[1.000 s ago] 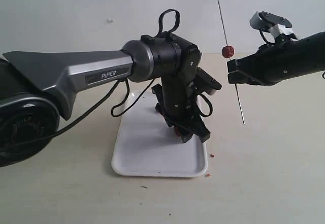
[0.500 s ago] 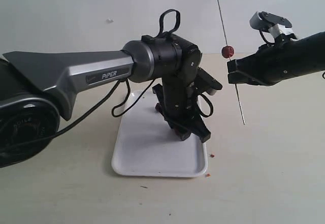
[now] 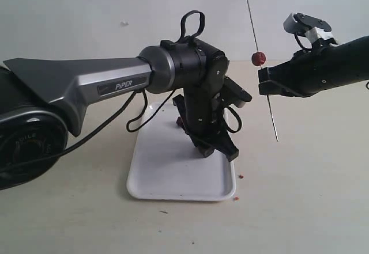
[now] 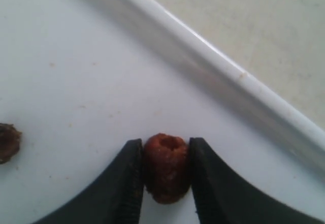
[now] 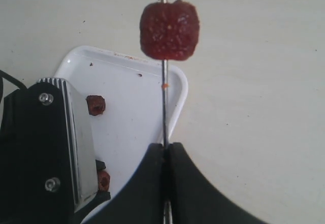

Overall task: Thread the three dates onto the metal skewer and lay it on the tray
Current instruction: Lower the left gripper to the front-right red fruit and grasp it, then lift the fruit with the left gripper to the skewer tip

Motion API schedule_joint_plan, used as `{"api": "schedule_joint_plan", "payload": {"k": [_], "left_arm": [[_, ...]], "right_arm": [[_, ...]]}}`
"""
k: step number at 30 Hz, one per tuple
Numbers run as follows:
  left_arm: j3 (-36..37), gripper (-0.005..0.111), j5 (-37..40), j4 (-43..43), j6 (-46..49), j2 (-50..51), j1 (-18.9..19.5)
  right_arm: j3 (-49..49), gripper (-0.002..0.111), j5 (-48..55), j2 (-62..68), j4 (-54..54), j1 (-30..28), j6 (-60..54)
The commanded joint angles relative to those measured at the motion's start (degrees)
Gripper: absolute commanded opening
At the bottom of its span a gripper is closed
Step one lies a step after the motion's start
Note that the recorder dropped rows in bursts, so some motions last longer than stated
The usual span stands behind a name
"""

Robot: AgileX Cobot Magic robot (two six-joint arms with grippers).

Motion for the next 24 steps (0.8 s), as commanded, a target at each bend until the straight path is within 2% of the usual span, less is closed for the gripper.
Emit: {"api": "schedule_joint_plan", "payload": {"k": [1,10,16,19,24], "left_arm": [[-0.2,0.032,-0.1,-0.3,-0.8,0.1,0.0],[-0.2,0.032,-2.1,-0.4,-2.8,-2.0,0.3],[-0.2,0.032,-2.2,-1.6,-4.8,-5.8,2.2],[-0.2,0.032,-2.2,-6.0,-5.5,-7.5,4.5],[-0.2,0.032,-5.2,-22.5,-4.3,-10.0,10.5]], "right_arm": [[-0.3,0.000,0.3,-0.5,-0.1,-0.2,-0.5],[-0.3,0.000,0.3,-0.5,-0.1,-0.2,-0.5],[-0.3,0.000,0.3,-0.5,-0.3,-0.2,-0.4],[-0.3,0.000,0.3,-0.5,-0.3,-0.2,-0.4],[-0.3,0.000,1.6,-0.2,-1.1,-0.2,-0.4]]}}
